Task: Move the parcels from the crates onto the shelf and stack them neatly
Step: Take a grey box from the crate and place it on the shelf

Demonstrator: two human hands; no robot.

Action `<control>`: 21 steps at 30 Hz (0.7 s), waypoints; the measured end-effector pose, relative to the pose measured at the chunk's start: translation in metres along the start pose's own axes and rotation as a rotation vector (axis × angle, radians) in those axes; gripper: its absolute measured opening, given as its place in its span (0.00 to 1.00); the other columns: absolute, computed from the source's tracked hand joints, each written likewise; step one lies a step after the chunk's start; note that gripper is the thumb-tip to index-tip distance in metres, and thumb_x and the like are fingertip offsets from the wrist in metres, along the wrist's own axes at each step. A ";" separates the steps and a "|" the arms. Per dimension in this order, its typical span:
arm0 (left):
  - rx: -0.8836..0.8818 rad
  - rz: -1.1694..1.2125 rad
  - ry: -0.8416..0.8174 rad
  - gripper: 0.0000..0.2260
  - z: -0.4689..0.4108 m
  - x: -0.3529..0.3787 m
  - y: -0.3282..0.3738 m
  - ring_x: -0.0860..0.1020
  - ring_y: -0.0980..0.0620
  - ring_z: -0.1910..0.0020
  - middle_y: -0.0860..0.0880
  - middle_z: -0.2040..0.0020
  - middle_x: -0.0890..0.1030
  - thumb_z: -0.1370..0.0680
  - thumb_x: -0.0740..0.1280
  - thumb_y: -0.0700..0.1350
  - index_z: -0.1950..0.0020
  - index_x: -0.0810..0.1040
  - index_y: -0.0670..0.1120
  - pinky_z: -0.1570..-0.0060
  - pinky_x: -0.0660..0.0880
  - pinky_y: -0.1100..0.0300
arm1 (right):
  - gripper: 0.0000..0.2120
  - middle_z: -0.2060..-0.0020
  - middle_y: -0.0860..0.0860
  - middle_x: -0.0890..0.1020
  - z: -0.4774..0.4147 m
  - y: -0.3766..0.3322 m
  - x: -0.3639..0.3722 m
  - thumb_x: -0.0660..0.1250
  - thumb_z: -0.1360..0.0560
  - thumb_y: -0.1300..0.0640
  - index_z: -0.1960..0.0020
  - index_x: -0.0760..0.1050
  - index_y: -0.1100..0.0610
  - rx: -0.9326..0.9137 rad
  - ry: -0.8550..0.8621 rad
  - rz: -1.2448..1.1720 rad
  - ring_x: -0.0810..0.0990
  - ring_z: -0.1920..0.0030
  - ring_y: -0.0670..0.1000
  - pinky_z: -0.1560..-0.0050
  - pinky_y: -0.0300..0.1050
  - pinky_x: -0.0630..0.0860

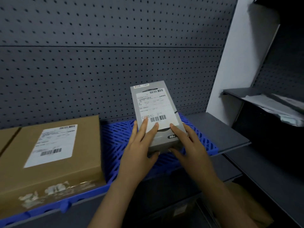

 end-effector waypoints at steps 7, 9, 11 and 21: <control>-0.167 -0.051 -0.038 0.40 0.004 0.031 -0.005 0.38 0.57 0.24 0.67 0.25 0.38 0.27 0.71 0.51 0.24 0.49 0.66 0.35 0.71 0.49 | 0.39 0.26 0.47 0.61 -0.012 0.038 0.022 0.74 0.28 0.57 0.26 0.57 0.37 -0.042 -0.220 -0.142 0.61 0.29 0.44 0.35 0.42 0.69; -0.203 -0.057 -0.031 0.40 0.009 0.039 -0.004 0.38 0.57 0.24 0.67 0.24 0.40 0.27 0.71 0.52 0.24 0.50 0.65 0.34 0.70 0.50 | 0.39 0.25 0.45 0.58 -0.011 0.046 0.030 0.73 0.26 0.55 0.29 0.52 0.31 -0.025 -0.304 -0.186 0.60 0.29 0.43 0.34 0.41 0.67; -0.226 -0.050 -0.015 0.39 0.009 0.043 -0.003 0.40 0.57 0.23 0.65 0.23 0.44 0.28 0.71 0.52 0.24 0.52 0.63 0.33 0.69 0.49 | 0.38 0.25 0.44 0.55 -0.010 0.050 0.035 0.71 0.25 0.53 0.31 0.49 0.29 0.009 -0.351 -0.221 0.60 0.29 0.44 0.35 0.38 0.66; -0.190 -0.346 0.061 0.41 0.014 0.028 0.001 0.54 0.49 0.24 0.51 0.25 0.63 0.34 0.77 0.56 0.25 0.62 0.55 0.26 0.51 0.46 | 0.33 0.24 0.40 0.44 -0.017 0.038 0.037 0.72 0.26 0.50 0.27 0.59 0.43 -0.110 -0.448 -0.283 0.54 0.26 0.44 0.33 0.37 0.62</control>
Point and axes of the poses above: each hand's wrist, its own z-axis away from the middle knuckle, its own x-axis out of the palm, y = z × x, the point moved 4 cm from there along -z, towards the middle knuckle
